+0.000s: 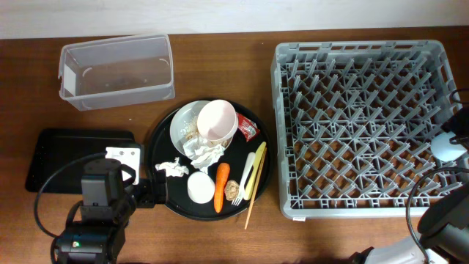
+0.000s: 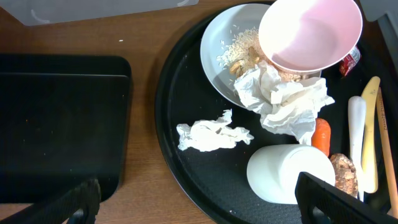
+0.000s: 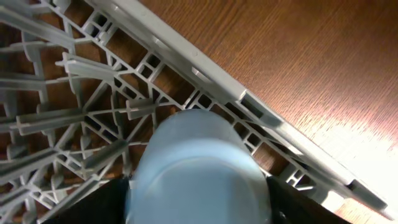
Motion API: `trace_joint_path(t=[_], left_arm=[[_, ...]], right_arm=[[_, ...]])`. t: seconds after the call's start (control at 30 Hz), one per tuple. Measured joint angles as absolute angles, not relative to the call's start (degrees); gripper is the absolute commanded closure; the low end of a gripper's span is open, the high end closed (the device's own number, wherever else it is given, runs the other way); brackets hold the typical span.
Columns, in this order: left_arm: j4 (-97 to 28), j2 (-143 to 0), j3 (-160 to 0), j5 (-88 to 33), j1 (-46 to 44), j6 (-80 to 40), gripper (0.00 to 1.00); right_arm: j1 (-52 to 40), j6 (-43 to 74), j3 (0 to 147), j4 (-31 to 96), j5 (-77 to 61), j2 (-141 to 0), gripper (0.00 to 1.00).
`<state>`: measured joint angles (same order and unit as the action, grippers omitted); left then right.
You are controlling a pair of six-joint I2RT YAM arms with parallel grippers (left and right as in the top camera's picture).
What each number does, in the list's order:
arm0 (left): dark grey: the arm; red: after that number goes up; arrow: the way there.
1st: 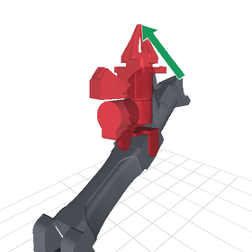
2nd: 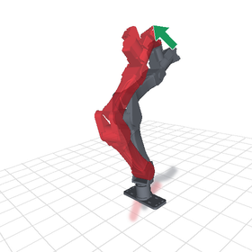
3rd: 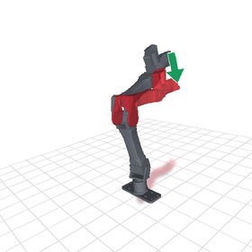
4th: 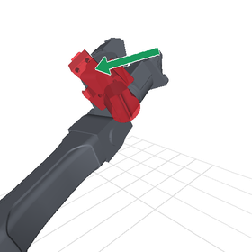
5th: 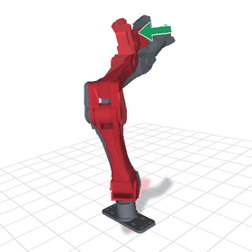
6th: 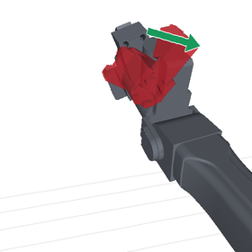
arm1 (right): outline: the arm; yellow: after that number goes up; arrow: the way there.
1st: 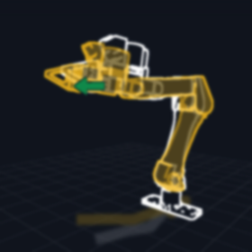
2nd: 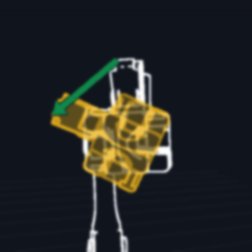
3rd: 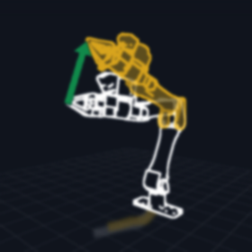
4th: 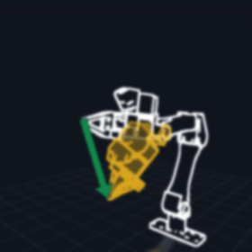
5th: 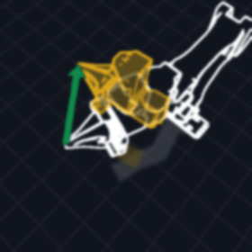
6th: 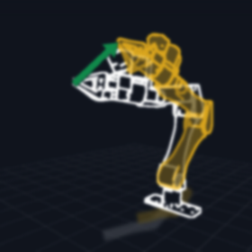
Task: Sort waste into correct bins and load items into the dishwasher rack
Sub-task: 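Grasp the white cup with the right gripper and place it in the rack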
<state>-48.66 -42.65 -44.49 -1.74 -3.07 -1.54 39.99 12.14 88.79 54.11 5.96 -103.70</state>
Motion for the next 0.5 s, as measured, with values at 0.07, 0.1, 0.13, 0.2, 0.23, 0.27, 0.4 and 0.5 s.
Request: trace_joint_path(t=[0.07, 0.1, 0.13, 0.2, 0.23, 0.27, 0.4, 0.5], left_arm=[[-48.7, -42.7, -44.5, -1.7, -3.1, -1.5, 0.01], [-48.7, -42.7, -44.5, -1.7, -3.1, -1.5, 0.01], [-48.7, -42.7, -44.5, -1.7, -3.1, -1.5, 0.01], [-48.7, -42.7, -44.5, -1.7, -3.1, -1.5, 0.01], [-48.6, -42.7, -44.5, -1.7, -3.1, -1.5, 0.01], [-48.7, -42.7, -44.5, -1.7, -3.1, -1.5, 0.01], [-48.7, -42.7, -44.5, -1.9, -3.1, -2.3, 0.01], [-49.1, -42.7, -44.6, 2.1, -2.6, -7.2, 0.01]], right_arm=[[40.0, 12.0, 88.8, 54.1, 4.9, -103.7, 0.07], [40.0, 12.0, 88.8, 54.1, 3.3, -103.7, 0.07], [40.0, 12.1, 88.8, 54.2, 1.8, -103.7, 0.07], [38.4, 9.8, 88.7, 55.3, -3.6, -100.7, 0.07], [35.6, 7.3, 88.7, 57.0, -5.8, -97.0, 0.07], [32.1, 5.5, 88.7, 58.8, -7.9, -93.4, 0.07], [4.7, -2.2, 90.0, 69.1, -12.8, -83.2, 0.07], [-11.6, -3.2, 89.8, 70.3, -13.0, -85.1, 0.07]])
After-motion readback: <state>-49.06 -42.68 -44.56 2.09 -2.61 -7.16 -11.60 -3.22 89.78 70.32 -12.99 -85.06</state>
